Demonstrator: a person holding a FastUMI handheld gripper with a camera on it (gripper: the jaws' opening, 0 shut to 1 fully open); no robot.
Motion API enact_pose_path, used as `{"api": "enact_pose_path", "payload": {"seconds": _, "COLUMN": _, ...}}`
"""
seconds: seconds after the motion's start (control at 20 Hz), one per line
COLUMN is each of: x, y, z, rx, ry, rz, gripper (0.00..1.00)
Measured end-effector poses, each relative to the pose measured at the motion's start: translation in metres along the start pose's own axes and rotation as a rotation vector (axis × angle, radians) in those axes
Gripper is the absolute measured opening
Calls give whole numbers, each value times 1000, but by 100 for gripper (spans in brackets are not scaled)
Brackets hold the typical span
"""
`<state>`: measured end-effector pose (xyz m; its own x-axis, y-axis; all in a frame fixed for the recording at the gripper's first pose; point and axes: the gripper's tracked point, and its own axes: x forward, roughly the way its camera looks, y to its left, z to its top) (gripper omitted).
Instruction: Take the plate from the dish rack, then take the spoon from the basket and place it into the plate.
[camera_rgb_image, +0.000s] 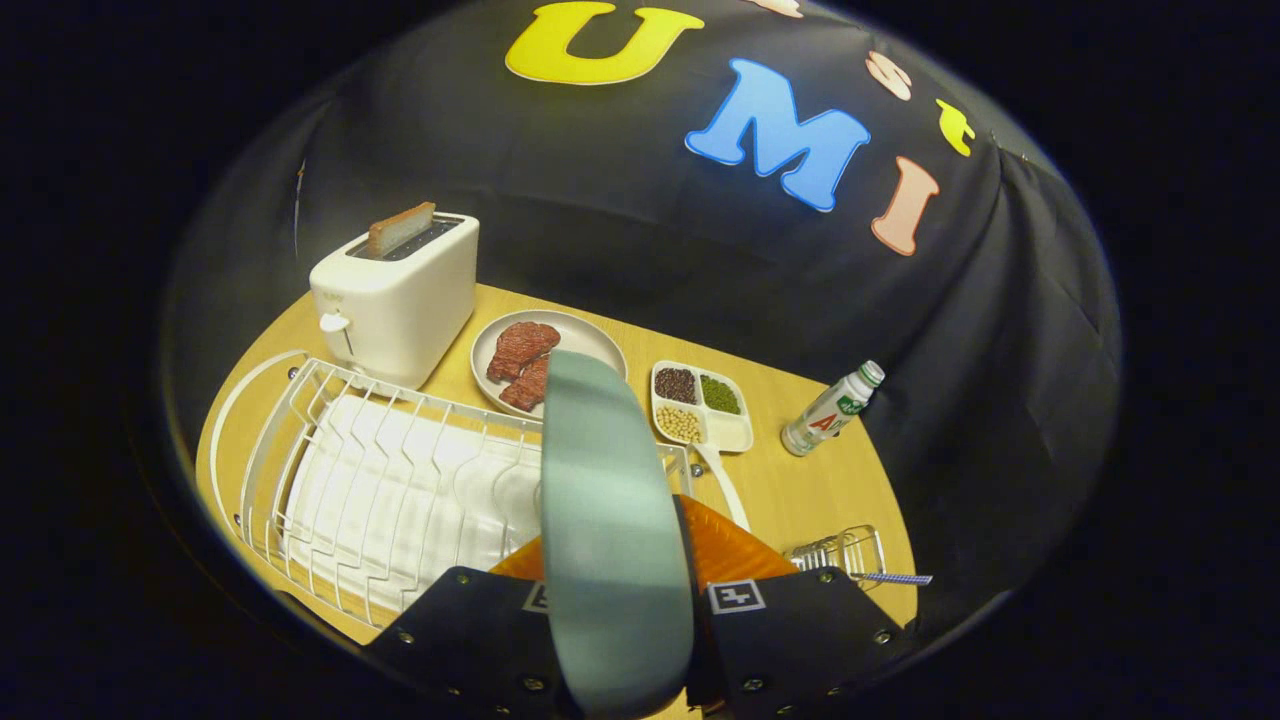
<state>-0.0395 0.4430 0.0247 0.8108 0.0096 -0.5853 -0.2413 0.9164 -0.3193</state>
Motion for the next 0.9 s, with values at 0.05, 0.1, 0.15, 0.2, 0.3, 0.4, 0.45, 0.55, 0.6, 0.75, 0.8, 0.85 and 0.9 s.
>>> {"api": "enact_pose_path", "payload": {"seconds": 0.05, "x": -7, "y": -4, "z": 2, "rx": -22, "ry": -15, "rz": -16, "gripper": 37}}
{"api": "enact_pose_path", "payload": {"seconds": 0.1, "x": -14, "y": -7, "z": 6, "rx": -32, "ry": -30, "rz": -27, "gripper": 37}}
{"api": "enact_pose_path", "payload": {"seconds": 0.15, "x": -22, "y": -11, "z": 6, "rx": -34, "ry": -41, "rz": -38, "gripper": 37}}
{"api": "enact_pose_path", "payload": {"seconds": 0.2, "x": -30, "y": -16, "z": 6, "rx": -32, "ry": -51, "rz": -49, "gripper": 37}}
{"api": "enact_pose_path", "payload": {"seconds": 0.3, "x": -49, "y": -27, "z": 5, "rx": -23, "ry": -66, "rz": -69, "gripper": 37}}
{"api": "enact_pose_path", "payload": {"seconds": 0.4, "x": -68, "y": -38, "z": -1, "rx": -15, "ry": -79, "rz": -87, "gripper": 37}}
{"api": "enact_pose_path", "payload": {"seconds": 0.45, "x": -79, "y": -45, "z": -4, "rx": -6, "ry": -85, "rz": -93, "gripper": 37}}
{"api": "enact_pose_path", "payload": {"seconds": 0.55, "x": -98, "y": -56, "z": -15, "rx": 14, "ry": -92, "rz": -94, "gripper": 37}}
{"api": "enact_pose_path", "payload": {"seconds": 0.6, "x": -107, "y": -60, "z": -21, "rx": 30, "ry": -92, "rz": -93, "gripper": 37}}
{"api": "enact_pose_path", "payload": {"seconds": 0.75, "x": -125, "y": -72, "z": -47, "rx": 78, "ry": -72, "rz": -75, "gripper": 37}}
{"api": "enact_pose_path", "payload": {"seconds": 0.8, "x": -130, "y": -74, "z": -56, "rx": 90, "ry": -65, "rz": -68, "gripper": 37}}
{"api": "enact_pose_path", "payload": {"seconds": 0.85, "x": -132, "y": -77, "z": -65, "rx": 97, "ry": -58, "rz": -61, "gripper": 37}}
{"api": "enact_pose_path", "payload": {"seconds": 0.9, "x": -134, "y": -80, "z": -74, "rx": 98, "ry": -48, "rz": -59, "gripper": 37}}
